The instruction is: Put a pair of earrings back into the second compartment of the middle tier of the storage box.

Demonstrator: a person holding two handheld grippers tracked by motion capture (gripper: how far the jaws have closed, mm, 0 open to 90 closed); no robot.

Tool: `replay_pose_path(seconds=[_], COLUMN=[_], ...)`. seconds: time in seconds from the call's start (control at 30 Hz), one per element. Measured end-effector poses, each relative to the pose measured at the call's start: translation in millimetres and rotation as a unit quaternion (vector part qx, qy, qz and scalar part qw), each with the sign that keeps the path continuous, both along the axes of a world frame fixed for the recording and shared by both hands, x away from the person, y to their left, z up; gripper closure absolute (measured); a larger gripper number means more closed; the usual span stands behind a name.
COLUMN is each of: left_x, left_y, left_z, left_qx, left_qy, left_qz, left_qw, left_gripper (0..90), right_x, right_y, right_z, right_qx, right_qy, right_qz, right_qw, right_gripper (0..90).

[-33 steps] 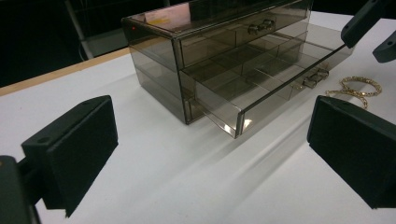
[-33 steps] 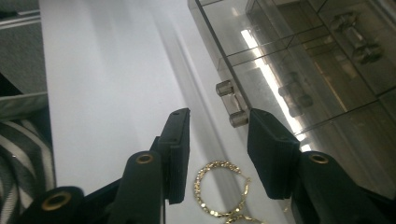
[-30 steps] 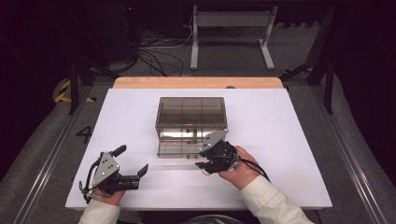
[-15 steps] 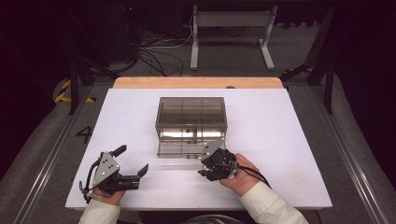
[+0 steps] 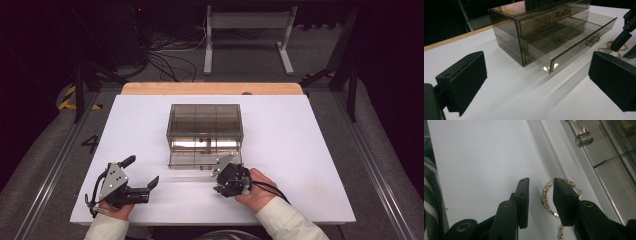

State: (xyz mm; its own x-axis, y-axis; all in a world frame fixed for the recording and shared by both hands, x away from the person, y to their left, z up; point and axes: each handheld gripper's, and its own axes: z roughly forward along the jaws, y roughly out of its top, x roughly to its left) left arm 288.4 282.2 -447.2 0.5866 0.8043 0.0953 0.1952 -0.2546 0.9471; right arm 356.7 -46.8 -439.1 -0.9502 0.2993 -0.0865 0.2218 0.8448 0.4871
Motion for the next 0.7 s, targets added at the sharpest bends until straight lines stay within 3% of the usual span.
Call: replay_pose_path(seconds=[0.27,0.43,0.7], left_x=[0.2,0.5,0.2], left_y=[-0.3,-0.2,-0.2], left_z=[-0.1,-0.1,-0.1], left_qx=[0.0,0.002,0.001], left_qy=[0.0,0.0,0.0], left_qz=[0.001,0.0,0.001], left_qw=[1.0,1.0,1.0], left_gripper=[2.6,2.7,2.7], right_x=[1.7,3.3,4.7], right_y=[0.9,1.3,1.6], right_z=[-4.8,-8.5,-9.5], right_qx=[-0.009,-0.018,-0.015], right_qy=[0.001,-0.002,0.009], right_qz=[-0.004,-0.004,0.002], right_qw=[0.9999,0.9998,0.9998], right_gripper=[71.1,78.1,85.7])
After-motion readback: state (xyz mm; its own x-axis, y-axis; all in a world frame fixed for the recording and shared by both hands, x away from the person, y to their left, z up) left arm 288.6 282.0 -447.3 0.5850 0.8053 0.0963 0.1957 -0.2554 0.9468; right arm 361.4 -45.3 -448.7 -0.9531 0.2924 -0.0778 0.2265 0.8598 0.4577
